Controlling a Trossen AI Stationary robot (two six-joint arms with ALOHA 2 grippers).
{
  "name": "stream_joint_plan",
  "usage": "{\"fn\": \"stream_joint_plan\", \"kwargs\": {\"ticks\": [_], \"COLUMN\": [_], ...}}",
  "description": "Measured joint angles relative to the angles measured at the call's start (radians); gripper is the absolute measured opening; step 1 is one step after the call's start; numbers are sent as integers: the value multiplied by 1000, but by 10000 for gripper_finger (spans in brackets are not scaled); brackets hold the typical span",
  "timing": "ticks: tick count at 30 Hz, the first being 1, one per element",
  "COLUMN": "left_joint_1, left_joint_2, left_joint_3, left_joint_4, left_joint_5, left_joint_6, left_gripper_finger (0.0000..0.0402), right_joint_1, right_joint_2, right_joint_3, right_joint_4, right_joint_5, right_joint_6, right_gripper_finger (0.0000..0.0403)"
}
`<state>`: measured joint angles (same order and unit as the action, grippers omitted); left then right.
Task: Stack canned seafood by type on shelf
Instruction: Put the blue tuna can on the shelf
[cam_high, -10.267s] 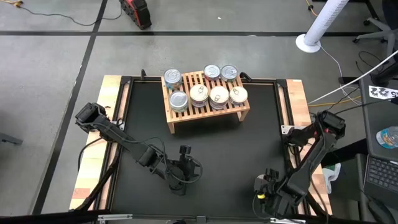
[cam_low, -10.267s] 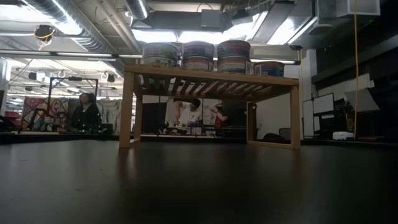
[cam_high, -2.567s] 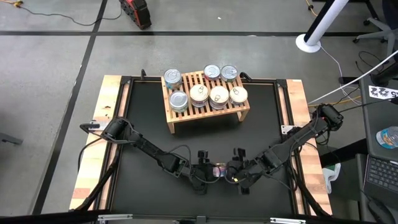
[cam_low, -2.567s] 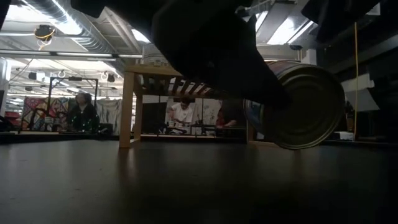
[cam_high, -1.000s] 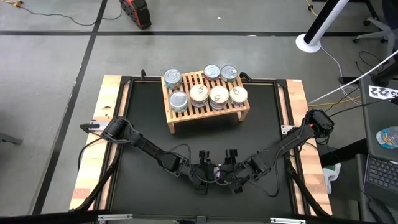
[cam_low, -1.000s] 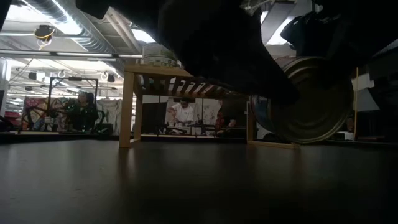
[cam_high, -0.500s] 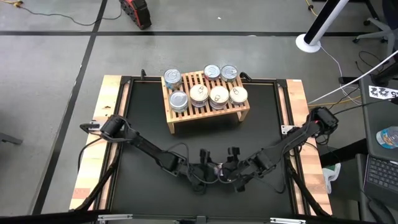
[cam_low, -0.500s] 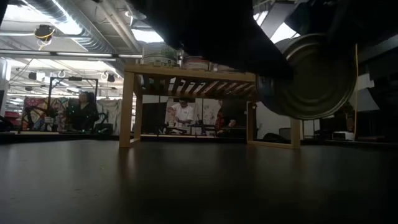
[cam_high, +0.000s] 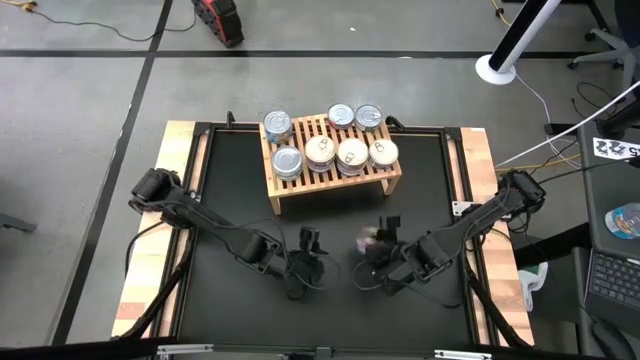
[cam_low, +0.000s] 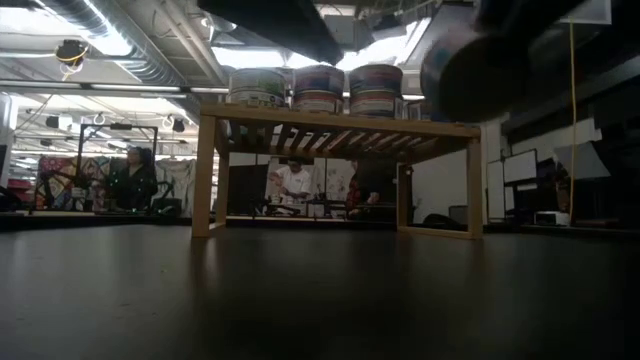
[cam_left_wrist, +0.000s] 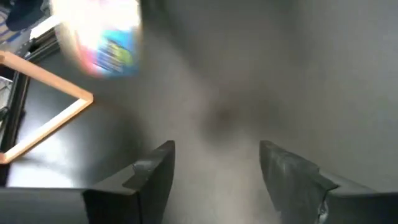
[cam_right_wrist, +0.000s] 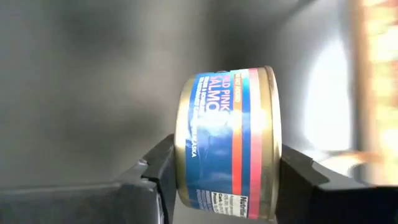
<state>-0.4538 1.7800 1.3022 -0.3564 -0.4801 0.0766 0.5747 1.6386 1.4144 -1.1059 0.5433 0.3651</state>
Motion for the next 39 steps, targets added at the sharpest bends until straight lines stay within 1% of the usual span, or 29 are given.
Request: {"fn": "stream_joint_plan", "kwargs": {"ticks": [5,9,13,16,21,25,30,35,37,39], "left_joint_1": [4,12,18,18,21,25,25,25,25,25], "left_joint_2": [-76,-115,-128,-128,-129,-129,-129,-129,-129,-129], "left_joint_3": [0,0,0,0,0,0,0,0,-1,-1], "left_joint_4": [-124,-197,-212,-216,-217,-217,-217,-217,-217,-217], "left_joint_5": [-1,-3,-3,-3,-3,-3,-3,-3,-3,-3], "left_joint_6": [5,4,5,7,8,6,4,4,3,3], "left_gripper_finger": [199,160,112,76,28,3,6,2,4,4], "right_joint_1": [-4,-38,-107,-169,-271,-361,-452,-516,-535,-551], "right_joint_2": [-1,-2,-2,-2,-2,-2,-2,-2,-2,-2], "right_joint_3": [126,183,196,196,195,195,195,195,195,195], "right_joint_4": [-226,-362,-442,-467,-466,-466,-465,-462,-457,-433], "right_joint_5": [181,303,407,451,506,512,512,510,487,441], "right_joint_6": [-11,-11,-12,-32,-127,-169,-241,-254,-277,-301], "right_gripper_finger": [176,176,176,176,176,176,176,176,176,177]}}
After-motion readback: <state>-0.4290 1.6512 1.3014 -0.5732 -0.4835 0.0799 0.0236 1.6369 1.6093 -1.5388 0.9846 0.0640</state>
